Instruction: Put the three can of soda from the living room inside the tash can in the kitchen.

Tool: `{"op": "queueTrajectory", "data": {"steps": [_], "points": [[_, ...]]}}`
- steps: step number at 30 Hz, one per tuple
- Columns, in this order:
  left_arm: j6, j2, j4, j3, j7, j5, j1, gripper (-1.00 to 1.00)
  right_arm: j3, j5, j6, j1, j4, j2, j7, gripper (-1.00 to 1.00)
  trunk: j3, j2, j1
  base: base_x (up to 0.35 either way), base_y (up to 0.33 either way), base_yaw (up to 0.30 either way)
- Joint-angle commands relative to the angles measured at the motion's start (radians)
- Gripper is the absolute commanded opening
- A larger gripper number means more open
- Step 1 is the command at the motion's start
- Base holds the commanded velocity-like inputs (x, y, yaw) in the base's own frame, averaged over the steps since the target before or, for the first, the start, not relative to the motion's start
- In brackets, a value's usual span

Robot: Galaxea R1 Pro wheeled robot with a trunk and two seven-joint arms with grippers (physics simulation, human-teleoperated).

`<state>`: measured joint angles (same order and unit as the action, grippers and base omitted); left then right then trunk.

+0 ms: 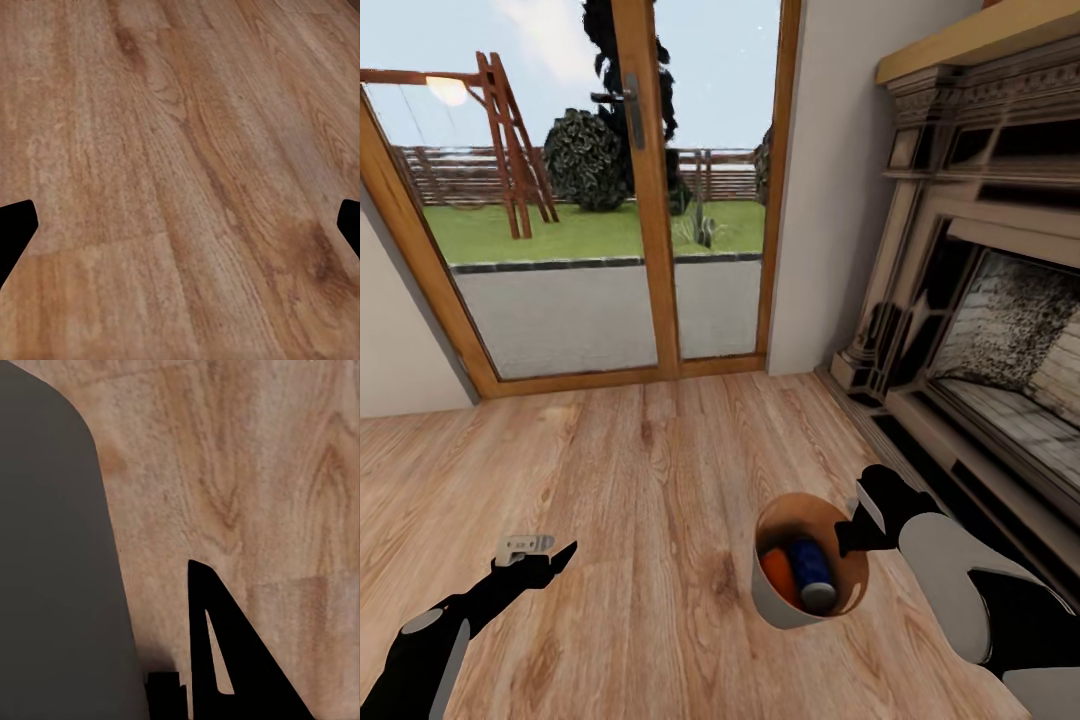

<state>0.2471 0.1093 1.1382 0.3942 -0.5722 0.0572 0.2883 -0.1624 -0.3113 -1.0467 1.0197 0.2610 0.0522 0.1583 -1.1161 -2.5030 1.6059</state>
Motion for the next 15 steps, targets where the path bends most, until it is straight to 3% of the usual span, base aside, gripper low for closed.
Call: {"op": "queueTrajectory", "data": {"steps": [1,8,15], "points": [[0.000,0.000,0.000,0.000,0.000,0.000,0.000,1.00,-0.002,0.011,-0.001,0.000,0.000,0.000,0.000,-1.00,0.000,0.000,0.000,0.000,0.000,0.000],[0.000,0.000,0.000,-0.001,0.000,0.002,0.000,1.00,-0.001,0.011,-0.001,0.000,0.000,-0.001,0.000,-1.00,-0.019,-0.001,0.002,0.000,0.000,0.000],[0.000,0.000,0.000,-0.001,-0.001,0.001,0.000,1.00,0.000,0.011,-0.001,0.000,0.000,-0.001,0.000,-1.00,-0.019,-0.001,0.002,0.000,0.000,0.000]]}}
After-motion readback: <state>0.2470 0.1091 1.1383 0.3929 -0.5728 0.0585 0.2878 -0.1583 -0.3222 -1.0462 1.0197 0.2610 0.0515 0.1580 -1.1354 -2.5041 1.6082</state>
